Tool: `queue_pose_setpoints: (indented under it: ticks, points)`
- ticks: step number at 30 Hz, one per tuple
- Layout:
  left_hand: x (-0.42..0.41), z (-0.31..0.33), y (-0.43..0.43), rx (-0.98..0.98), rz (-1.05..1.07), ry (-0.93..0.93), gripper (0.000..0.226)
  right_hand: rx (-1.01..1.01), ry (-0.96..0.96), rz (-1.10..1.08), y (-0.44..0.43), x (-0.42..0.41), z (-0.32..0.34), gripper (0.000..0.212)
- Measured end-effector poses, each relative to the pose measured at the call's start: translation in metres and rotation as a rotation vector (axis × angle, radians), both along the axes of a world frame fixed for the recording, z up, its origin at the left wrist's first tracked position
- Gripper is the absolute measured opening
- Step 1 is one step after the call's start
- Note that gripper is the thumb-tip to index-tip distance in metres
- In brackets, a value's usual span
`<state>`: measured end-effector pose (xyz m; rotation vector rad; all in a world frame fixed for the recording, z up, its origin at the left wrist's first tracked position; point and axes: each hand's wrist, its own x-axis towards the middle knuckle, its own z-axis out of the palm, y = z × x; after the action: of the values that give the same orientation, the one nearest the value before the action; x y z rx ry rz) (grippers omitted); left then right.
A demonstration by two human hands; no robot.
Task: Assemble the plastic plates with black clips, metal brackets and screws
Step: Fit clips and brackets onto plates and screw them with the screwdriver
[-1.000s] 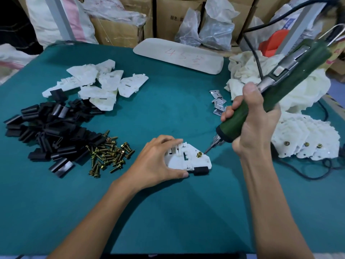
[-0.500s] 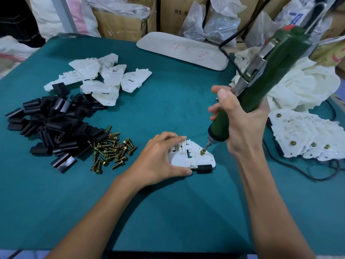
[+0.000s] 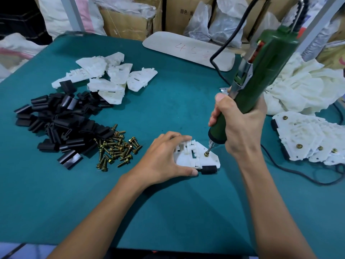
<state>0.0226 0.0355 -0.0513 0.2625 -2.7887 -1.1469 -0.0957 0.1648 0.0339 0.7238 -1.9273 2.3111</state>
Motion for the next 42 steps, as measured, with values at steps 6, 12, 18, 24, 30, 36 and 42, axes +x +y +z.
queue_pose_setpoints:
  ticks: [6,12,18,24,30,36,42]
  points:
    - [-0.002,0.0,0.002,-0.086,-0.002,-0.013,0.094,0.034,0.033,0.011,0.0,0.002,-0.001,0.032]
    - [0.0,0.003,-0.001,-0.056,-0.022,-0.013,0.091,0.044,-0.043,0.193,0.004,0.002,0.002,0.078]
    - [-0.002,0.013,0.0,-0.034,-0.033,-0.047,0.088,-0.027,-0.079,0.267,0.007,0.002,0.015,0.053]
    - [-0.01,0.036,0.0,-0.293,0.204,-0.224,0.076,-0.116,0.066,0.237,0.022,0.008,0.042,0.035]
    - [-0.002,0.048,-0.004,-0.586,0.311,-0.299,0.067,-0.151,0.102,0.218,0.038,0.009,0.056,0.028]
    - [0.008,0.048,-0.017,-0.354,0.01,-0.136,0.078,-0.132,-0.028,0.151,0.041,0.017,0.04,0.039]
    - [-0.006,0.02,-0.006,-0.53,-0.151,-0.077,0.093,-0.197,-0.118,0.141,0.036,0.018,0.031,0.039]
